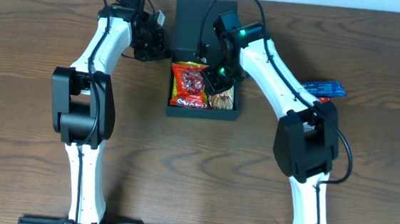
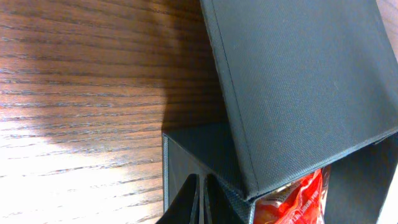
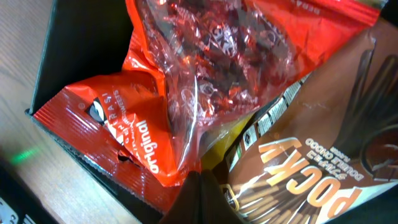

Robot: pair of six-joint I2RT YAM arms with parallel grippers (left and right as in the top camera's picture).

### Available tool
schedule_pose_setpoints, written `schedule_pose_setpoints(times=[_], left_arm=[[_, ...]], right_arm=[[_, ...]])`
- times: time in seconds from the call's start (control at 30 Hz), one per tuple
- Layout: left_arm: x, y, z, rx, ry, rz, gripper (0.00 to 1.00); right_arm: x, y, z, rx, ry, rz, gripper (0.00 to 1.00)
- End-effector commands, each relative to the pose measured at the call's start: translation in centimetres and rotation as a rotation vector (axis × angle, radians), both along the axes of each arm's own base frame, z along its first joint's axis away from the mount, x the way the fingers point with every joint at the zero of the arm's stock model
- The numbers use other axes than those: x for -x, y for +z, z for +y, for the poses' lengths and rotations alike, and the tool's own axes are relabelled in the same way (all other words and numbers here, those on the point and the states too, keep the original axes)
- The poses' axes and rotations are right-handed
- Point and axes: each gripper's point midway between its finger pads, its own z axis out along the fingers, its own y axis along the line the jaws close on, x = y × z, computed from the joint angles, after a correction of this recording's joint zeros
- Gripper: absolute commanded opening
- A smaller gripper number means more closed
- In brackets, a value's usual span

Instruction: Pack container

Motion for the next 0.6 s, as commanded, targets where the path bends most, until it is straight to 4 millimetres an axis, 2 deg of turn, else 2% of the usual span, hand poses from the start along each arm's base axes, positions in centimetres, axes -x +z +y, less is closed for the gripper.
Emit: schedule_pose_setpoints(times=[0.0, 0.37, 0.57], left_arm=[[0.3, 1.4, -1.2, 0.025, -0.017, -0.015, 0.06], [0.5, 1.3, -1.3, 0.025, -0.02, -0.01, 0.06], [0.5, 1.3, -1.3, 0.025, -0.02, -0.01, 0.06]], right_arm=[[0.5, -1.4, 0.5, -0.009, 0.025, 0.031, 0.01], [-0.9, -2.3, 2.3, -0.084, 0.02, -0.002, 0.02], [-1.0, -3.3, 3.0, -0.084, 0.013, 0.003, 0.02]])
